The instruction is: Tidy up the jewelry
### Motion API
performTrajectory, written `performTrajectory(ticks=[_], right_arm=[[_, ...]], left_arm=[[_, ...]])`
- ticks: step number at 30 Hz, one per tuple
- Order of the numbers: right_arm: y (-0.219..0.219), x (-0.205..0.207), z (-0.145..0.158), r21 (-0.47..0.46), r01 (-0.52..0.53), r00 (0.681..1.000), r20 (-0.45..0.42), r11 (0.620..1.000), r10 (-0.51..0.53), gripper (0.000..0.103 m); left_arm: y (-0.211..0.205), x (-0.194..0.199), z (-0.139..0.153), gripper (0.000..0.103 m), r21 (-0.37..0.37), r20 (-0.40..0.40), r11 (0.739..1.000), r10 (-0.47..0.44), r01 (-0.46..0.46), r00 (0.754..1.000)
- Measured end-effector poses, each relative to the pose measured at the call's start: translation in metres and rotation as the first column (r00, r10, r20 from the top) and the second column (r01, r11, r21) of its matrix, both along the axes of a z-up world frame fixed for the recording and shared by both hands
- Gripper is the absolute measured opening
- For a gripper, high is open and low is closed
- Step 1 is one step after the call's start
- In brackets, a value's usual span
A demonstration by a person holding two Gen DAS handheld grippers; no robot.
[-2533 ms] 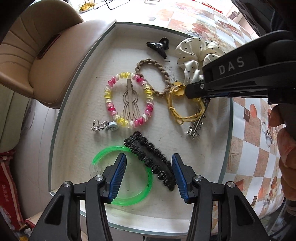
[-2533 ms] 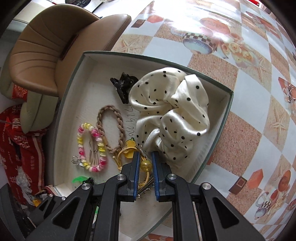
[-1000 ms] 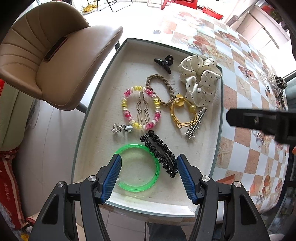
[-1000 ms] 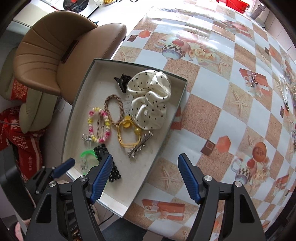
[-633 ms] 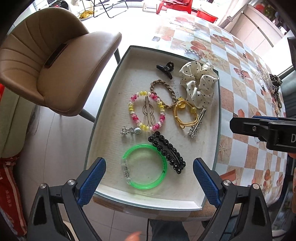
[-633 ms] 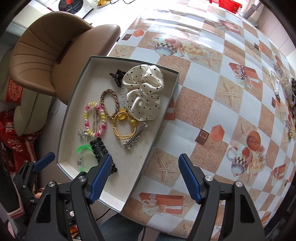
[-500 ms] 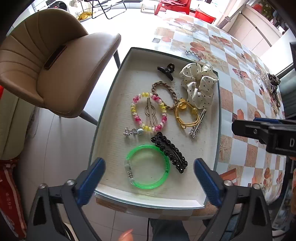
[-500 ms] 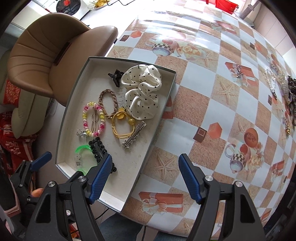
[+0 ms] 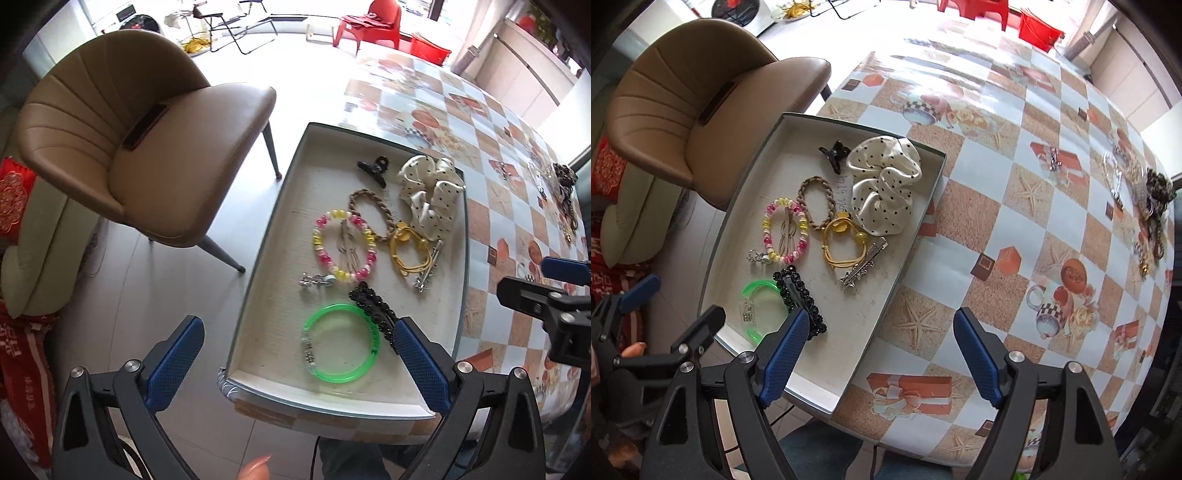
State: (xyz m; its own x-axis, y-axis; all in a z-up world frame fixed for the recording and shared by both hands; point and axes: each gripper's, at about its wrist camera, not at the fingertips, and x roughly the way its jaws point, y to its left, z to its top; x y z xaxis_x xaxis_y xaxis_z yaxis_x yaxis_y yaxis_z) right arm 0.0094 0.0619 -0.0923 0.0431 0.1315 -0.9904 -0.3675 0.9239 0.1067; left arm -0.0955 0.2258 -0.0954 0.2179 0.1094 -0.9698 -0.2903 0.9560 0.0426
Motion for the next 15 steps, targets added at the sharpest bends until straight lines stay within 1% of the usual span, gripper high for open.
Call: performTrajectory(ticks=[1,2,3,4,9,15], right_arm=[[0.000,-0.001,0.002,0.007,-0.004,1.000,0.008,1.000,0.004,0.094],[0.000,-0.002,0.005,0.015,-0.005,1.000,0.021,1.000,0.005,0.095],[0.000,-0.002,0.008,0.020,-0.005,1.000,0.030,1.000,0.005,0.101],[-0.001,-0.003,0.011,0.025,-0.004,0.999,0.043,1.000,0.003,0.103],[-0.004,-0.008,0.023,0.039,-0.004,0.997,0.074,0.999,0.001,0.103],[-0.007,-0.017,0.039,0.035,-0.036,0.994,0.100,0.999,0.033,0.103]], left_arm=[[0.001,-0.001,0.002,0.103,-0.003,0.002,1.000,0.007,-0.007,1.000],[0.001,-0.002,0.004,0.103,-0.006,0.005,1.000,0.010,-0.010,1.000],[0.000,-0.004,0.006,0.103,-0.006,0.010,1.000,0.015,-0.015,1.000],[0.000,-0.005,0.009,0.103,-0.002,0.015,1.000,0.018,-0.018,1.000],[-0.008,-0.012,0.027,0.103,0.019,0.045,0.999,0.029,-0.030,0.999],[-0.017,-0.022,0.047,0.103,0.015,0.074,0.998,0.054,-0.055,0.996]])
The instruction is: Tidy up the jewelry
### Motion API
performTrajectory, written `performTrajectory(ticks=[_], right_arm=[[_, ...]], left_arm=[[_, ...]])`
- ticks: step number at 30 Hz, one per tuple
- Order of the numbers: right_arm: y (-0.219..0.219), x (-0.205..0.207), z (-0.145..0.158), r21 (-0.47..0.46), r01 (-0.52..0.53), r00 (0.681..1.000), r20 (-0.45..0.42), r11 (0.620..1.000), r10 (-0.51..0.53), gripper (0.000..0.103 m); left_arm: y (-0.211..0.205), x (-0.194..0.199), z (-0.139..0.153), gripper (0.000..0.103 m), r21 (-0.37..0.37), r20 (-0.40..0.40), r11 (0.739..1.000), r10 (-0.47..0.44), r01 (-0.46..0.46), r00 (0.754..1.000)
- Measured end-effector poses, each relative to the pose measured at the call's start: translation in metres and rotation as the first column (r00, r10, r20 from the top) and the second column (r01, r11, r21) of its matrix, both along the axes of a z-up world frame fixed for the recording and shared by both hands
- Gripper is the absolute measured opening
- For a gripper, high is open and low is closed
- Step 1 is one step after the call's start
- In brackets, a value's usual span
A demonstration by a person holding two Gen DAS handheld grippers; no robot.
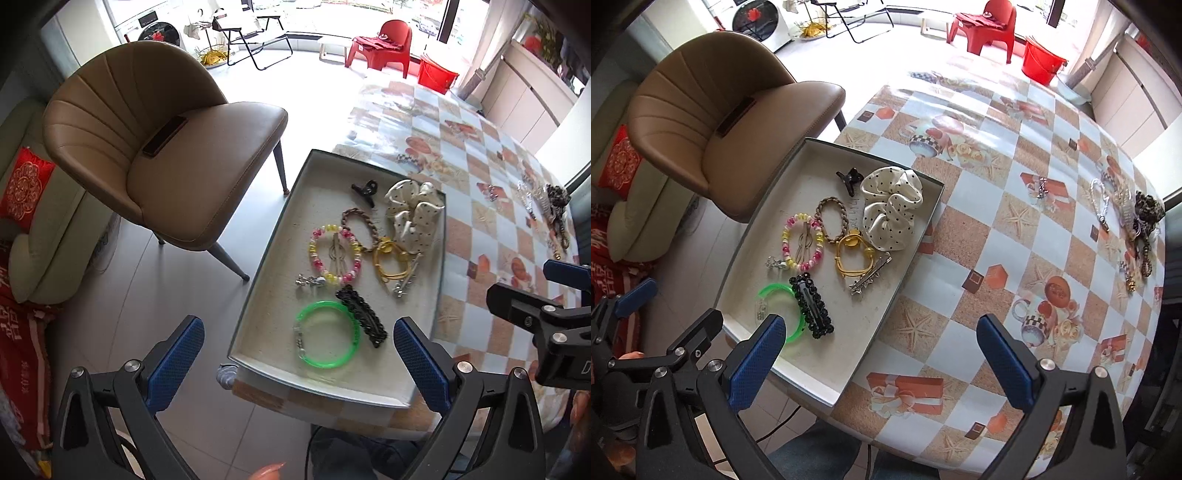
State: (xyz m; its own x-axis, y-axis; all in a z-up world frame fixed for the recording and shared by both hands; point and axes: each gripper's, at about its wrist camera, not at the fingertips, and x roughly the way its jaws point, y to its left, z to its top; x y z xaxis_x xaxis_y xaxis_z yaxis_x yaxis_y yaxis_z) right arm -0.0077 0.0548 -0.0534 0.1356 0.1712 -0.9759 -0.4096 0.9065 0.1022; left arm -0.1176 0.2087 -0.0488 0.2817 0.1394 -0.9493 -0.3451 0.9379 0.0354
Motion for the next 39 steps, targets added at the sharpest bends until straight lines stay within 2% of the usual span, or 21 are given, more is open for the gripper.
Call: performTrajectory(ticks=[6,17,39], right_arm=[[-0.003,-0.003,0.020,-0.005,-0.010,1.000,0.009,1.000,0.010,0.103],[-0.005,-0.021,0.061,-0.022,-0.035,0.991,0.130,0.999,0.038,0.103],[-0.013,-0.034,0.076,-0.031,-0.026,0.985,0.168,0.999,0.031,0.103]], left_arm=[[-0.006,-0.011,0.023,0.103,-0.003,0.024,1.000,0.029,-0.029,0.999],[-0.010,-0.032,0.056,0.103,0.000,0.062,0.998,0.070,-0.071,0.996],[-0.019,-0.044,0.068,0.103,0.018,0.086,0.996,0.085,-0.087,0.993]])
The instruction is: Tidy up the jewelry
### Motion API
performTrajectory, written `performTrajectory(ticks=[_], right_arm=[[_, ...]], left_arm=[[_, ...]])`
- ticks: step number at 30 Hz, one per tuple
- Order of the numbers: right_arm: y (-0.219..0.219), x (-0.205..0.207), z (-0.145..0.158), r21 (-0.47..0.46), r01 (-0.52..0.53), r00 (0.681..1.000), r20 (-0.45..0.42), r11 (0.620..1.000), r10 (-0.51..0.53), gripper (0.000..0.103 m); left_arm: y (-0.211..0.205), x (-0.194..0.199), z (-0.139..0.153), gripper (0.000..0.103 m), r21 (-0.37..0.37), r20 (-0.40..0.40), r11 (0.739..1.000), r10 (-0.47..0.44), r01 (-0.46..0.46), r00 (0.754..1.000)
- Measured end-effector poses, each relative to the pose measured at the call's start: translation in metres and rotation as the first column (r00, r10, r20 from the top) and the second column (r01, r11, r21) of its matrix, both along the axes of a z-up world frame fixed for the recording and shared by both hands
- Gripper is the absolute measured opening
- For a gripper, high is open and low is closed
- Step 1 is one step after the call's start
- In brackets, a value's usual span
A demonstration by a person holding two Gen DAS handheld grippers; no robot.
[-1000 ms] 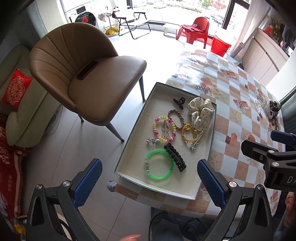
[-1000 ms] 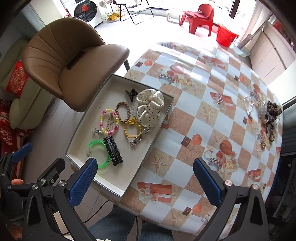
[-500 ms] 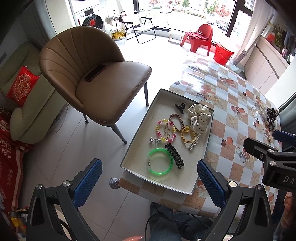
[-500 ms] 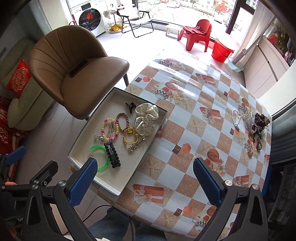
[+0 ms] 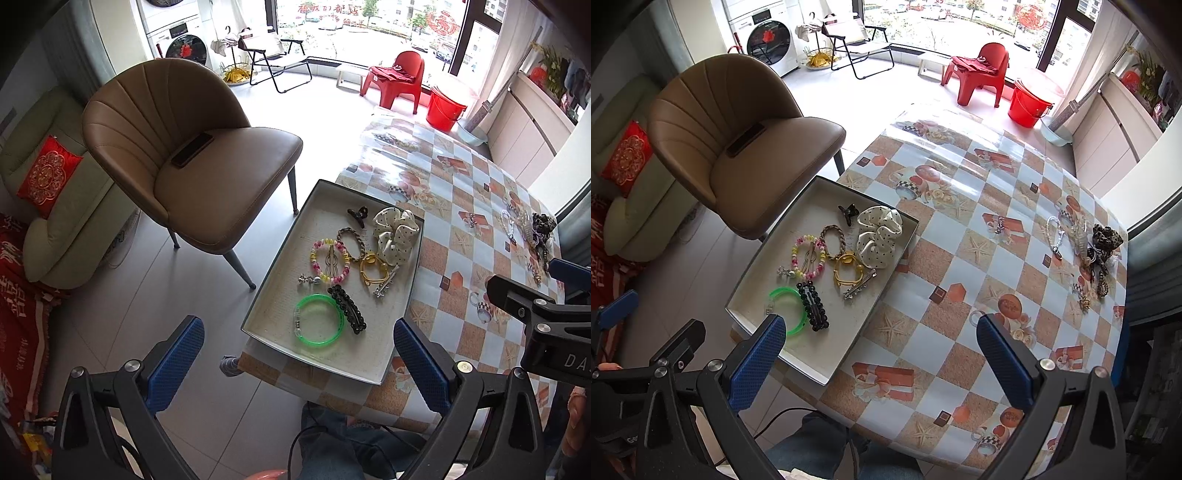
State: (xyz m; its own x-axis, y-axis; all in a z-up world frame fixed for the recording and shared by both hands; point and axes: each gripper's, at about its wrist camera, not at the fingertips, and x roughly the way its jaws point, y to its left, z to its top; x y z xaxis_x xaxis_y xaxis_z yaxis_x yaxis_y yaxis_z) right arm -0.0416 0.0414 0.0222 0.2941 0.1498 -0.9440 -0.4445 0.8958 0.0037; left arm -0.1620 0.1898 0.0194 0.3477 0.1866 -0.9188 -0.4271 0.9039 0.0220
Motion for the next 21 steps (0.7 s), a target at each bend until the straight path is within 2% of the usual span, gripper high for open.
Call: performTrajectory(ticks=[21], right_arm=[[-0.0033,-0.0012,0.0012,0.004,0.003,1.000,0.003,1.000,-0.003,0.103]], left_arm=[[-0.0021,-0.0035,0.0010,0.103,0.006,0.000,1.000,0.002,-0.002,1.000]])
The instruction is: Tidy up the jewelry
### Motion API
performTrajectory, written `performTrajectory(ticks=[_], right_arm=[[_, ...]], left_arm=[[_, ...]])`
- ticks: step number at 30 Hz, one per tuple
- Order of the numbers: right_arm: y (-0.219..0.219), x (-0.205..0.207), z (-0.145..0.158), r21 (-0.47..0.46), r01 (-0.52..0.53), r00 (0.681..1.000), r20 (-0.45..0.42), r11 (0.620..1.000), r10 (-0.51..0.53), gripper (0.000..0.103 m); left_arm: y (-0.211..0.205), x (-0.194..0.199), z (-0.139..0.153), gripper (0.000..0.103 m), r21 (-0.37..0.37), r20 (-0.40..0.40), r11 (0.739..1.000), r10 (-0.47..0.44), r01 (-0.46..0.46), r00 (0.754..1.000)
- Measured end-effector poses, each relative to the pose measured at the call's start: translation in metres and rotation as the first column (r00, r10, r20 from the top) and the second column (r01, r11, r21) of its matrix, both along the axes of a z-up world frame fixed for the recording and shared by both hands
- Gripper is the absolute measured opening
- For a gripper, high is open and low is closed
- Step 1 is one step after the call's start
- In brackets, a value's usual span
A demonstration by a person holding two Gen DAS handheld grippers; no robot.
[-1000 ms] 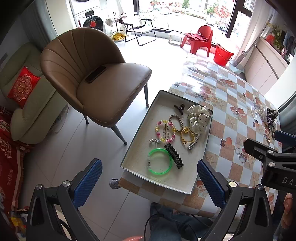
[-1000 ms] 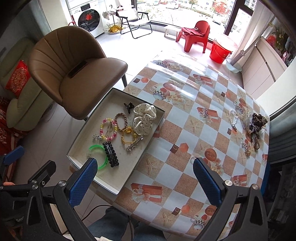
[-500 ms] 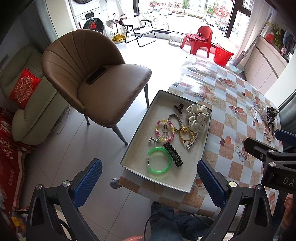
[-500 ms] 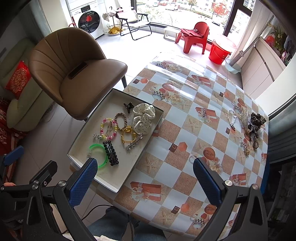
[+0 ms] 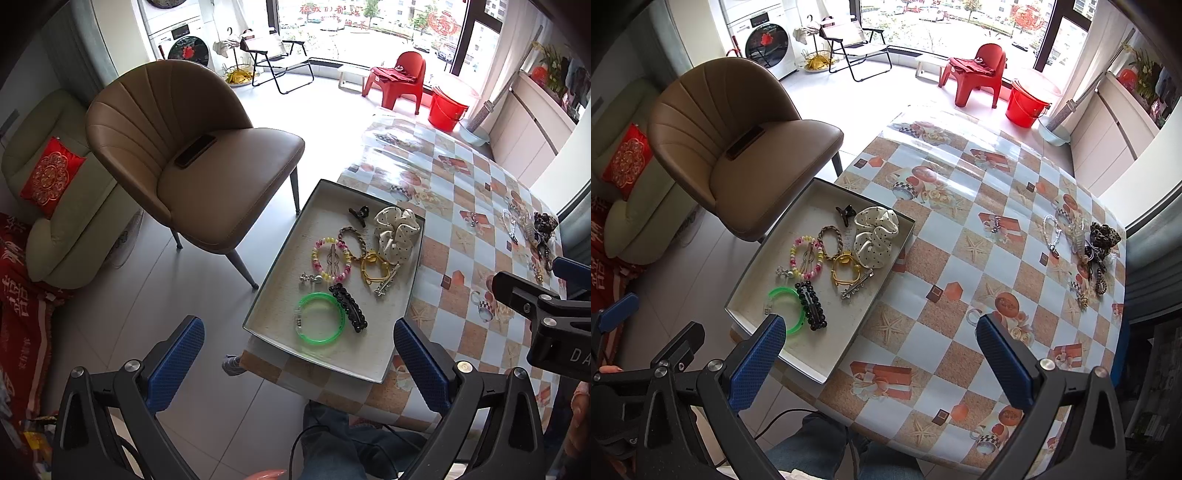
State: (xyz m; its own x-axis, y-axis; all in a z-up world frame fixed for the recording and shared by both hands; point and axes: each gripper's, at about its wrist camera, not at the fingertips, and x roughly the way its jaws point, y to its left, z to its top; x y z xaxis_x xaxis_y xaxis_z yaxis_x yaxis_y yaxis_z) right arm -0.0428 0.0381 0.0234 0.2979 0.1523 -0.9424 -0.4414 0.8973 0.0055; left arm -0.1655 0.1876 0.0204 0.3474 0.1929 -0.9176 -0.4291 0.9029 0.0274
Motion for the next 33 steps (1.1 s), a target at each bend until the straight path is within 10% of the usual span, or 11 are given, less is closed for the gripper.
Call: performTrajectory(ticks=[33], right_arm=[[0.0010,-0.0008,-0.0006,0.002,0.001,1.000,-0.001,1.000,-0.001,0.103]], left_arm=[[0.0076,-0.0015,-0.0019,0.103,0.005,-0.003,1.000,0.000,0.000,1.000]])
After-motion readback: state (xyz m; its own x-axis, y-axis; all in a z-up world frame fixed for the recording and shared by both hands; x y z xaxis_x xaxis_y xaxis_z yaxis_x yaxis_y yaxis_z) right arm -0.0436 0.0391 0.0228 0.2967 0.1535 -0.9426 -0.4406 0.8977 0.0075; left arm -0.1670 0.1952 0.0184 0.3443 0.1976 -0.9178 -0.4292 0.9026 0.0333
